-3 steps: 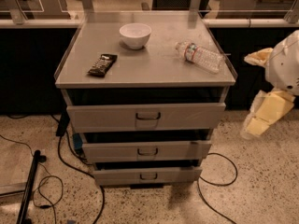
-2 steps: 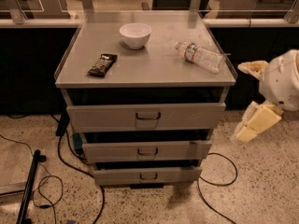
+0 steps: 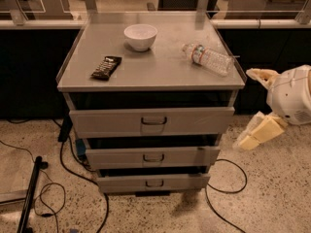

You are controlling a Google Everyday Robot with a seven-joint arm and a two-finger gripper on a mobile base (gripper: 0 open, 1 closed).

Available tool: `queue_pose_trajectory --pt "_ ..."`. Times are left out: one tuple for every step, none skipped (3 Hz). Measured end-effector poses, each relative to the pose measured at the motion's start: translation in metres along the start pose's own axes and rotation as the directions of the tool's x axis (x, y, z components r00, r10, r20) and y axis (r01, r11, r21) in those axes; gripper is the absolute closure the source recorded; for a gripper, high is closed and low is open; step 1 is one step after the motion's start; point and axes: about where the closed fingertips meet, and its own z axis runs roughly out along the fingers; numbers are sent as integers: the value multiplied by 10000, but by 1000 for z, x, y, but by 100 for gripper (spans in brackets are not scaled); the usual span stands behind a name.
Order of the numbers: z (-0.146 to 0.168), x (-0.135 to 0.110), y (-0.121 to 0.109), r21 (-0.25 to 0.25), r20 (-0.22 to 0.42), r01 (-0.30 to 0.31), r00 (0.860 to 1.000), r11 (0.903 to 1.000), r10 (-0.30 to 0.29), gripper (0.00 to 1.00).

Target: Open middle drawer

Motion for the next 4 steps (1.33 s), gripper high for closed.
queue_pose_trajectory --pt "14 8 11 -476 -14 -155 9999 9987 154 0" --pt "49 25 24 -711 -404 -192 9991 9973 163 0" --pt "91 56 33 -843 -652 -439 9971 9955 384 0" --pt "120 81 35 -752 -343 -619 9976 9952 595 0"
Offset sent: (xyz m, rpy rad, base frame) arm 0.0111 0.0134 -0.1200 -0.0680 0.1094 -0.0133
